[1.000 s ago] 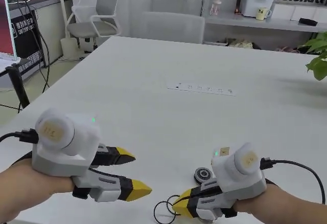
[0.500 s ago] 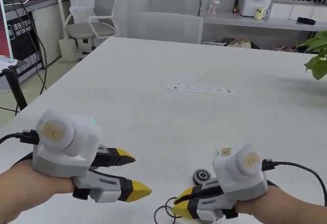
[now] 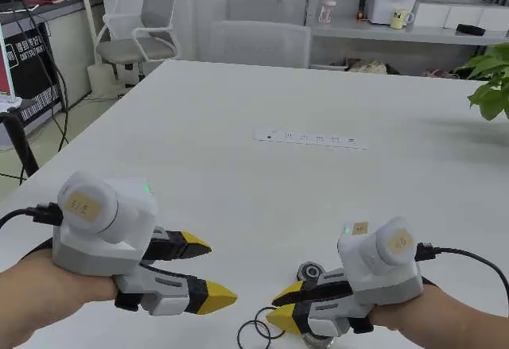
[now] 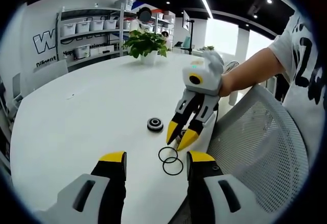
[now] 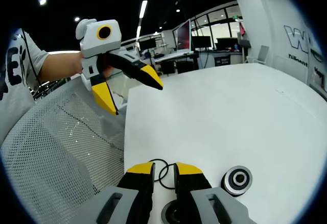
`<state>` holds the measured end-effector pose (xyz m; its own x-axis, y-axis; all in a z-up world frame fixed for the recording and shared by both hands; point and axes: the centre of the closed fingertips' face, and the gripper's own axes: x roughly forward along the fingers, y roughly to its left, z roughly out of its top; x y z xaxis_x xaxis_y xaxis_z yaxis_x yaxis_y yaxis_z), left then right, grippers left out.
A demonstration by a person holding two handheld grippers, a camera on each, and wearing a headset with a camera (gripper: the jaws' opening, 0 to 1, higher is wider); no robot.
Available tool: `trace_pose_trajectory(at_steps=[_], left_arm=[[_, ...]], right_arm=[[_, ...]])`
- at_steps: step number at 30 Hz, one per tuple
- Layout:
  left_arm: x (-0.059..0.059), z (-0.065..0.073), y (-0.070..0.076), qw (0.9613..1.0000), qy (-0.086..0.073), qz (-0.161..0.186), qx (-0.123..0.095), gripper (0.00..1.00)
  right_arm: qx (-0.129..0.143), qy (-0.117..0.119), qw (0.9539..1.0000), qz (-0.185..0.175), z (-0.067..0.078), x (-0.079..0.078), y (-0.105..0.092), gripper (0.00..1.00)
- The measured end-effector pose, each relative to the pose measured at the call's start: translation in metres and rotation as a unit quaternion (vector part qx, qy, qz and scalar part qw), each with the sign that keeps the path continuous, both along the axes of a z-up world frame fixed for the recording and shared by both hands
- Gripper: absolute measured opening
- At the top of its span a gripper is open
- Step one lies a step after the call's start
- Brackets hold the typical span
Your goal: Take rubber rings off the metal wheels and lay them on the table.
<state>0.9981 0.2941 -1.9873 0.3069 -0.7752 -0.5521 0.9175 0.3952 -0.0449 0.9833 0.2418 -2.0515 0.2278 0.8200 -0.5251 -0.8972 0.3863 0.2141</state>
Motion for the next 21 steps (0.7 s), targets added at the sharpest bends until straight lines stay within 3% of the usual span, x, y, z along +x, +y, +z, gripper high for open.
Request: trace_pose_trajectory(at_steps=[11, 21], left_arm=[[0.001, 0.001, -0.01, 1.0, 0.001, -0.01, 0.0, 0.45], [0.002, 0.002, -0.019, 0.9999, 0.002, -0.017, 0.0, 0.45]], right_arm=[[0.026, -0.016, 0.9988, -0.037, 0.019, 0.008, -0.015, 0.17], [0.052, -0.036, 0.9942, -0.088, 0.035, 0.023, -0.039, 0.21]])
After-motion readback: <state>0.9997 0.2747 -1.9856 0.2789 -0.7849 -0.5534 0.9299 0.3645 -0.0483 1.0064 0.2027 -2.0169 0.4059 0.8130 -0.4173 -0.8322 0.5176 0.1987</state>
